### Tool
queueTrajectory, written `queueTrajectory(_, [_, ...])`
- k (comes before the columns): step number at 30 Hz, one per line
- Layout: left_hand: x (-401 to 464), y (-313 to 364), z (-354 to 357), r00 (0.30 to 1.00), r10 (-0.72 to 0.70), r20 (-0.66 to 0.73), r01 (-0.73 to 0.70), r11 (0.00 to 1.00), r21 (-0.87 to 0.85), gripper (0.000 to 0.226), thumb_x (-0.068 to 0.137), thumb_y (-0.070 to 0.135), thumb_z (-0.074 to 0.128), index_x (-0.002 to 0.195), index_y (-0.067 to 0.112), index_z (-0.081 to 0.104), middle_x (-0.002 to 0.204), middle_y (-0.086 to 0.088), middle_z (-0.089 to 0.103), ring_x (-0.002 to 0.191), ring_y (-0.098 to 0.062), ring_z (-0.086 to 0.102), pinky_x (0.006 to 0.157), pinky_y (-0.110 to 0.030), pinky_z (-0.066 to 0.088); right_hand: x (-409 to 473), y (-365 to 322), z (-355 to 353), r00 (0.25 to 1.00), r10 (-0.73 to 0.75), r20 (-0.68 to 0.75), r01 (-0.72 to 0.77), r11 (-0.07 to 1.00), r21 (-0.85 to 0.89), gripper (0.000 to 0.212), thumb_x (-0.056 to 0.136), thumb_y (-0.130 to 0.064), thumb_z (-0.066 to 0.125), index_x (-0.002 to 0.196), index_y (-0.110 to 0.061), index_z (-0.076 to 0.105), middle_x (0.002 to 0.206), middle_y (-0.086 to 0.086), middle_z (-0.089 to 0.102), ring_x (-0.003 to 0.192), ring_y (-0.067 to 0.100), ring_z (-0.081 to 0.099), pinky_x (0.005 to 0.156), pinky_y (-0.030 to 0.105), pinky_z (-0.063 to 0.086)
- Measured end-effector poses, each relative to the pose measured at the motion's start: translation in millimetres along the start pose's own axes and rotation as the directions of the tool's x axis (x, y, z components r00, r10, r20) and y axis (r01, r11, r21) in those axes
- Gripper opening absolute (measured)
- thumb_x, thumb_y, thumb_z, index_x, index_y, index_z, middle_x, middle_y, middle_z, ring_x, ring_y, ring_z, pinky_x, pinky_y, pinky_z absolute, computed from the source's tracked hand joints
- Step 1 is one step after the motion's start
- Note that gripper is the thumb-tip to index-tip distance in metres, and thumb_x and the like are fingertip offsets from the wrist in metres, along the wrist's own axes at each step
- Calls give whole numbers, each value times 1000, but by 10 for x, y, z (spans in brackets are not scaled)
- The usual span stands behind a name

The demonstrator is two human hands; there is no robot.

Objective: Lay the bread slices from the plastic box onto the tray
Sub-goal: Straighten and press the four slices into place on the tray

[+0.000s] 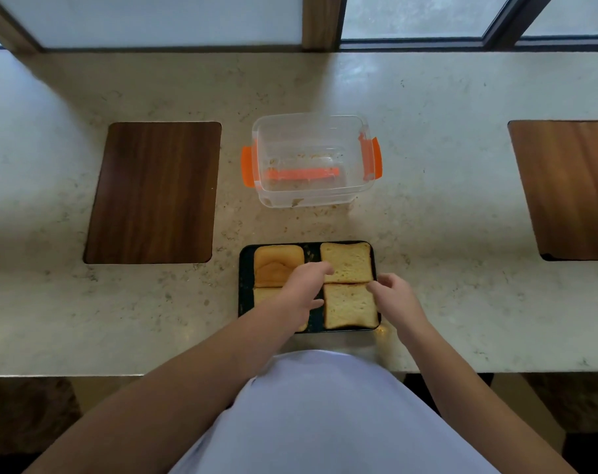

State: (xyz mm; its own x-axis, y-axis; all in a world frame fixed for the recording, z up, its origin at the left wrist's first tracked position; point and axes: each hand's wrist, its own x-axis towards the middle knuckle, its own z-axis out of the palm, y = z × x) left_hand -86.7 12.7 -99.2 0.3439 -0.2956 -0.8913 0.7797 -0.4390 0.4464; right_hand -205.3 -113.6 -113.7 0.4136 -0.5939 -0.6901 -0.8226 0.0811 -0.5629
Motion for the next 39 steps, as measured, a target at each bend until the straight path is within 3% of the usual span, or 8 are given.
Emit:
queueTrajectory(4, [27,-19,74,998,-47,-44,49,997,59,56,87,28,62,139,17,46,144,-7,44,123,-25,44,90,-42,48,41,-15,61,1000,11,-1,-11,999,-37,56,93,-22,59,146,-8,49,84,-15,56,71,-1,53,66,26,49])
queueTrajectory(10, [26,-29,106,994,-88,-57,89,996,16,57,87,25,61,140,13,44,139,-12,48,122,-31,50,99,-47,49,45,-84,136,1000,17,-4,-17,994,-106,62,89,-28,56,147,-10,46,139,12,46,97,24,61,75,38,54])
queueTrajectory(15, [-8,-35,92,993,-92,-70,91,996,-19,51,91,19,58,140,12,44,137,-9,48,120,-29,51,88,-43,50,35,-105,229,998,55,2,-55,989,-135,68,86,-33,54,149,-12,41,147,13,35,127,34,48,106,54,45])
queueTrajectory(21, [5,-56,81,996,-27,-82,32,998,54,46,91,21,58,135,14,50,136,-5,49,118,-24,50,95,-42,50,1,-128,308,999,31,-24,-36,972,-232,72,90,-37,57,153,-11,34,153,13,30,140,32,27,109,49,35])
queueTrajectory(25, [-69,-65,-4,983,174,-49,-153,946,287,58,91,26,56,148,17,43,142,-3,50,125,-21,49,105,-44,45,-46,-151,285,997,-61,-39,52,977,-207,69,90,-31,58,152,-11,35,154,12,31,140,30,29,107,48,36])
queueTrajectory(32, [-166,-148,-916,882,328,-337,-190,904,382,52,95,30,51,145,18,45,141,-2,52,119,-15,49,92,-35,41,-217,-381,551,928,-76,366,107,992,-63,64,94,-35,57,153,-18,38,131,-2,59,106,14,62,89,37,56])
queueTrajectory(35, [-125,-175,-1087,915,237,-326,-96,914,394,32,91,26,53,121,19,60,121,-5,64,111,-26,61,86,-40,49,-220,-536,782,919,0,393,58,989,-135,67,92,-31,54,153,-12,33,100,-1,59,76,11,57,60,26,46])
queueTrajectory(39, [-30,-135,-1139,933,166,-318,-45,934,354,27,87,31,53,107,16,62,105,-9,68,90,-22,62,84,-41,50,-178,-659,928,923,24,383,61,977,-206,71,92,-33,53,154,-8,31,113,6,60,79,9,55,55,27,40])
